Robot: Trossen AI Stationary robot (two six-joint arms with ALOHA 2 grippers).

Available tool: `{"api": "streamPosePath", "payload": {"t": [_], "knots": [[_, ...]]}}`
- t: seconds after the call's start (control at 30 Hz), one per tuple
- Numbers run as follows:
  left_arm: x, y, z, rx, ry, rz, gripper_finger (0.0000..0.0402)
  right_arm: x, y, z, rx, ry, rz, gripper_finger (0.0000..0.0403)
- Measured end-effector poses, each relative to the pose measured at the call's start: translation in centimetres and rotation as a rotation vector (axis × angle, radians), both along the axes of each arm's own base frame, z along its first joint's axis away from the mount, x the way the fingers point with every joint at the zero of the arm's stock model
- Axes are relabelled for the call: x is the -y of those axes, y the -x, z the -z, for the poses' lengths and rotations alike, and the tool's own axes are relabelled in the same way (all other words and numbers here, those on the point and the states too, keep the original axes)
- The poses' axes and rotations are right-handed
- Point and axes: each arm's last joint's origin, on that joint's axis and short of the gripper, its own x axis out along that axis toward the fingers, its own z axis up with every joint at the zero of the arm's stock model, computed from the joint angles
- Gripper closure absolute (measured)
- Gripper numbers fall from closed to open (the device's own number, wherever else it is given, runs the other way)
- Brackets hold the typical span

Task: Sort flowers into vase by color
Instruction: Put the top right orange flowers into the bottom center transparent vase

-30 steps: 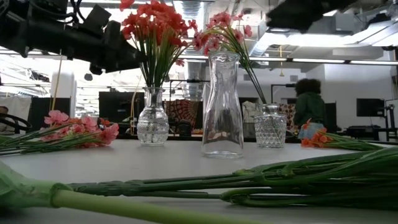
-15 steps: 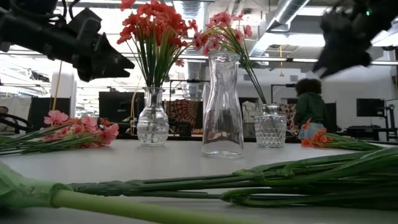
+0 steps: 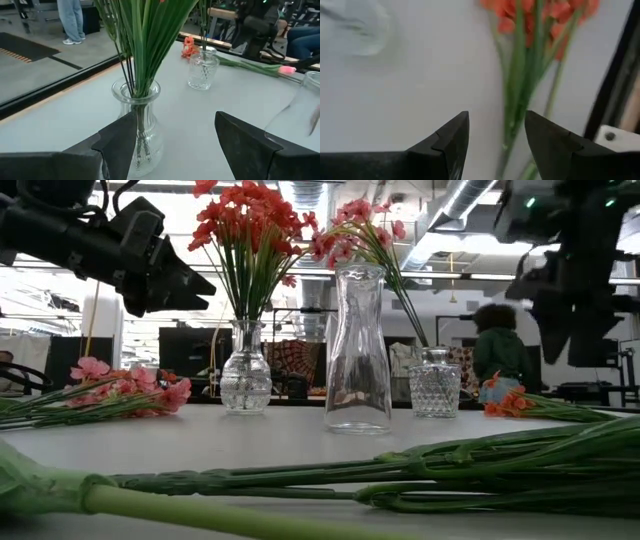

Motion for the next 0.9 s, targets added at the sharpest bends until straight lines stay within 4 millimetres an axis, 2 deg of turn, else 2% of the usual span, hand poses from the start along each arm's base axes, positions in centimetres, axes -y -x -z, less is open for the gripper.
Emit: {"api": "streamPosePath", "payload": {"t": [0.37, 0.67, 0.9], "knots": [[0.0, 0.0, 0.1, -0.016, -0.003, 0.000, 0.0147, 3.2, -1.0, 2.8, -0.220, -0.107, 0.046, 0.0184], [0.0, 0.0, 0.2, -0.019, -0.004, 0.000, 0.0147, 5.2, -1.9, 4.7, -0.230, -0.229, 0.001, 0.0184], [0.0, 0.1, 0.2, -0.021, -0.004, 0.000, 0.0147, 6.4, -1.8, 6.3, -0.310, -0.286, 0.008, 0.0184]]}}
